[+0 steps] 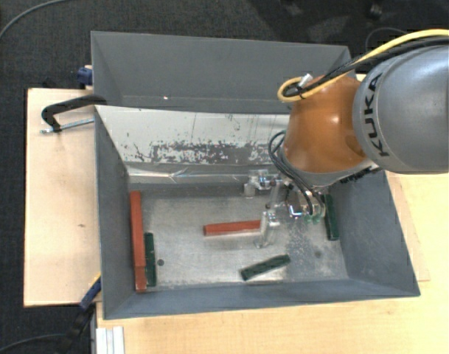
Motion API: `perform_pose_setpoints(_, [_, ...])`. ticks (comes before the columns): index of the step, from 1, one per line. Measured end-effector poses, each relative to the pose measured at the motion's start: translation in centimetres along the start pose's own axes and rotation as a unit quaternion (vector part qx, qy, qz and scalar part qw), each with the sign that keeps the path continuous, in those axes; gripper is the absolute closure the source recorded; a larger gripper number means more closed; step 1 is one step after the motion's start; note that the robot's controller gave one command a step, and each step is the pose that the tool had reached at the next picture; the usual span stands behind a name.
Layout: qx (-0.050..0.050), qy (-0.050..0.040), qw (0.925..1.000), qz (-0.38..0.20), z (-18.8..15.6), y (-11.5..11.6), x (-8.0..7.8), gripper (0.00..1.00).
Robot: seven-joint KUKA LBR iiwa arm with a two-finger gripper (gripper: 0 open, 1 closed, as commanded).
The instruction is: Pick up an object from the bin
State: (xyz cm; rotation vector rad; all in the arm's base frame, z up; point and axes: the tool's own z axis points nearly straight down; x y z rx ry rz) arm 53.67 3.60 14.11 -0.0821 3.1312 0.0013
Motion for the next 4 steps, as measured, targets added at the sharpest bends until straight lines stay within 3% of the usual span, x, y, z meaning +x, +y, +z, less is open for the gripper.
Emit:
perform_pose_setpoints(1, [0.000, 0.0082, 0.9995, 0.030, 7.4, 0.4, 1.1, 0.00])
perform_pose_setpoints(2, [0.000, 0.0048, 0.9995, 0.030, 7.4, 0.5, 1.0, 0.00])
perform_pose_setpoints(3, [0.000, 0.0041, 0.9996, 0.029, 7.3, 0.5, 1.0, 1.00])
perform_pose_setpoints(4, [0.000, -0.0013, 0.9996, 0.029, 0.4, 0.6, 0.7, 1.00])
